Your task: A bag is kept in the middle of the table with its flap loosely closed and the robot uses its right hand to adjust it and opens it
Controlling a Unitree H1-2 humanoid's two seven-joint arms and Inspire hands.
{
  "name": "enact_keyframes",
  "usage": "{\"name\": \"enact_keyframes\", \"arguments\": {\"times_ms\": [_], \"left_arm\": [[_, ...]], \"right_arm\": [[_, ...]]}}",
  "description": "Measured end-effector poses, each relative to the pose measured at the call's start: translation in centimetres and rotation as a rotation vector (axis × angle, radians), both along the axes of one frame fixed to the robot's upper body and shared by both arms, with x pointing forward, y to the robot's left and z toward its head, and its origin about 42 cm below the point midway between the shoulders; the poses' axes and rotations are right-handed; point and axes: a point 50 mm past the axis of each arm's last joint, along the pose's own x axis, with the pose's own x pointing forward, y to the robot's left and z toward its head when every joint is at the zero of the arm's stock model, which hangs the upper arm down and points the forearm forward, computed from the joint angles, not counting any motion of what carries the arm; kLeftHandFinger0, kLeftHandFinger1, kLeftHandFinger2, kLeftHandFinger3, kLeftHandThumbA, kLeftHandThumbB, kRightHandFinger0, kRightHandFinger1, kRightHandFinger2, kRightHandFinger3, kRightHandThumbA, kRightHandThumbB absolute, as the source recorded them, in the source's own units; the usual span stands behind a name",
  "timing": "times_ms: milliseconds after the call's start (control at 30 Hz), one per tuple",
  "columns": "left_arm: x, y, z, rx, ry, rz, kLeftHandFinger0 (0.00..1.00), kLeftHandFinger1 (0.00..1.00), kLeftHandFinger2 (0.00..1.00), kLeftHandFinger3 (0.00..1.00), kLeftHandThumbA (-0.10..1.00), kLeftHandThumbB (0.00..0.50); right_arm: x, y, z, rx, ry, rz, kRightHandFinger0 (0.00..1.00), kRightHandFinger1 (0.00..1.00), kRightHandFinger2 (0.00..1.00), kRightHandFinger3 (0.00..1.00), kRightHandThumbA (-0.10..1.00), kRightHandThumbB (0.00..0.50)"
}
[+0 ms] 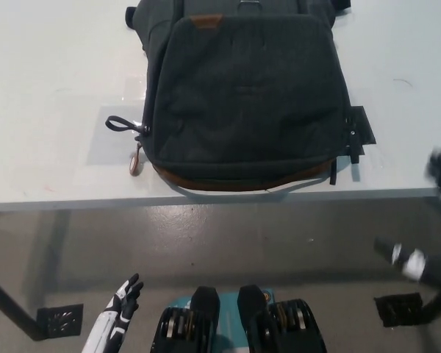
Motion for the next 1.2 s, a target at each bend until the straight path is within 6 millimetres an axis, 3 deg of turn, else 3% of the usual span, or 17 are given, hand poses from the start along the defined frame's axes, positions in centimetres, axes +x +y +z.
{"name": "enact_keyframes", "arguments": {"times_ms": [167,233,333,400,433,467,567,733,867,1100,1200], "left_arm": [[0.0,0.0,0.0,0.002,-0.005,-0.002,1.0,1.0,1.0,1.0,1.0,0.066],[0.0,0.0,0.0,0.002,-0.005,-0.002,1.0,1.0,1.0,1.0,1.0,0.066],[-0.2,0.0,-0.1,0.007,0.0,-0.002,1.0,1.0,1.0,1.0,1.0,0.066],[-0.4,0.0,-0.1,0.008,0.002,-0.002,1.0,1.0,1.0,1.0,1.0,0.063],[-0.4,0.0,-0.1,0.008,0.002,-0.003,1.0,1.0,1.0,1.0,1.0,0.058],[-0.5,0.0,-0.2,0.009,0.003,-0.004,1.0,1.0,1.0,1.0,1.0,0.062],[-0.6,-0.1,-0.2,0.009,0.004,-0.006,1.0,1.0,1.0,1.0,1.0,0.07],[-0.6,-0.1,-0.2,0.012,0.002,-0.008,1.0,1.0,1.0,1.0,1.0,0.074],[-0.6,-0.1,-0.2,0.011,-0.001,-0.008,1.0,1.0,1.0,1.0,1.0,0.078],[-0.6,-0.2,-0.1,0.009,-0.004,-0.009,1.0,1.0,1.0,1.0,1.0,0.08],[-0.6,-0.2,-0.1,0.01,-0.005,-0.008,1.0,1.0,1.0,1.0,1.0,0.093]], "right_arm": [[4.6,0.2,5.4,0.039,-0.072,0.048,1.0,1.0,1.0,1.0,1.0,0.292],[5.8,0.3,6.2,0.059,-0.06,0.061,1.0,1.0,1.0,1.0,1.0,0.312],[9.3,0.7,7.5,0.112,0.01,0.103,1.0,1.0,1.0,1.0,1.0,0.33],[11.3,1.0,8.4,0.132,0.049,0.127,1.0,1.0,1.0,1.0,1.0,0.322],[12.2,1.2,8.8,0.141,0.07,0.137,1.0,1.0,1.0,1.0,1.0,0.288],[13.3,1.5,9.3,0.154,0.097,0.151,1.0,1.0,1.0,1.0,1.0,0.32],[15.9,2.7,10.1,0.208,0.162,0.198,1.0,1.0,1.0,1.0,1.0,0.34],[18.6,5.1,9.3,0.313,0.295,0.282,1.0,1.0,1.0,1.0,1.0,0.369],[20.4,6.6,8.2,0.37,0.382,0.326,1.0,1.0,1.0,1.0,1.0,0.364],[23.0,8.1,7.6,0.402,0.47,0.35,1.0,1.0,1.0,1.0,1.0,0.31],[23.7,8.7,6.8,0.408,0.508,0.361,1.0,1.0,1.0,1.0,1.0,0.333]]}}
